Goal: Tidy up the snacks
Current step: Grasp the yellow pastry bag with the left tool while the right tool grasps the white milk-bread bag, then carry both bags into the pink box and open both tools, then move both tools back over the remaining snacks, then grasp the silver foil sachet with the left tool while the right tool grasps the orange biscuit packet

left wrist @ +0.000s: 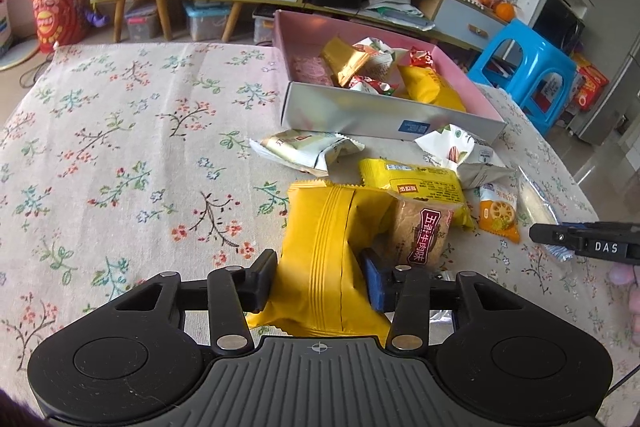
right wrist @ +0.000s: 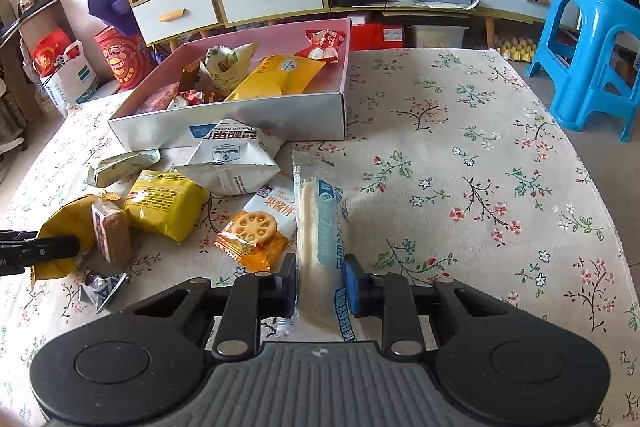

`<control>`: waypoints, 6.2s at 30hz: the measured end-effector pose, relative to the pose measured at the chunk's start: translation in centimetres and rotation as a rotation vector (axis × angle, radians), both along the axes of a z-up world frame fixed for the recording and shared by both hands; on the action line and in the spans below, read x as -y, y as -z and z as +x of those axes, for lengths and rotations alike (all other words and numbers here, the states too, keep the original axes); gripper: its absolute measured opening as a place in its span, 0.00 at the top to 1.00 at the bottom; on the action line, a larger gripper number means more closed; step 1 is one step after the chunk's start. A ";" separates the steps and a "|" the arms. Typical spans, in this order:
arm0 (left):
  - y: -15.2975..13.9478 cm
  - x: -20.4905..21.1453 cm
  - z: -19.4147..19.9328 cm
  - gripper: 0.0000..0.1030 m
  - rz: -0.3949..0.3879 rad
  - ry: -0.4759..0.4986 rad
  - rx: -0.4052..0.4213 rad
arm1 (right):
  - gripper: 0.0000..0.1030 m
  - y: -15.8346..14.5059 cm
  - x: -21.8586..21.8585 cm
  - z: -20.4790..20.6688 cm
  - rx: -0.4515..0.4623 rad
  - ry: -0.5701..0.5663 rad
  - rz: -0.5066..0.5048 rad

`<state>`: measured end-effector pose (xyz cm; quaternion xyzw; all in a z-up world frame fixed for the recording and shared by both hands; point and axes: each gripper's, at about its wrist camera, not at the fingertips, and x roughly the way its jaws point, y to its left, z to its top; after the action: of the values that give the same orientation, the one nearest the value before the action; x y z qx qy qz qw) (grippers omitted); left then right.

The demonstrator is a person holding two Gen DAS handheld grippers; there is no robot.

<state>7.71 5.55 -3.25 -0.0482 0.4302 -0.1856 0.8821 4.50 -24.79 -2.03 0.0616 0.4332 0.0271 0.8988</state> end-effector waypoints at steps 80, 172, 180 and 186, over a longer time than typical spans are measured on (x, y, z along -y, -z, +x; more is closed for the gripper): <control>-1.7 8.6 17.8 0.46 0.118 -0.129 0.272 | 0.74 -1.9 1.4 14.3 0.135 0.177 0.252; 0.9 7.8 -2.3 0.11 0.257 -0.015 -0.021 | 0.09 0.4 -1.6 0.8 -0.131 0.261 0.001; 0.7 7.8 -1.7 0.49 0.205 -0.035 -0.035 | 0.09 0.2 -0.8 2.2 -0.125 0.285 0.017; 0.5 7.6 -1.6 0.71 0.213 -0.035 -0.023 | 0.10 0.0 -1.1 3.8 -0.121 0.289 0.032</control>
<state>6.15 -2.04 -3.79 0.0364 0.4565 -0.1230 0.8804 8.29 -23.71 -2.04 0.1390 0.4726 -0.0994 0.8646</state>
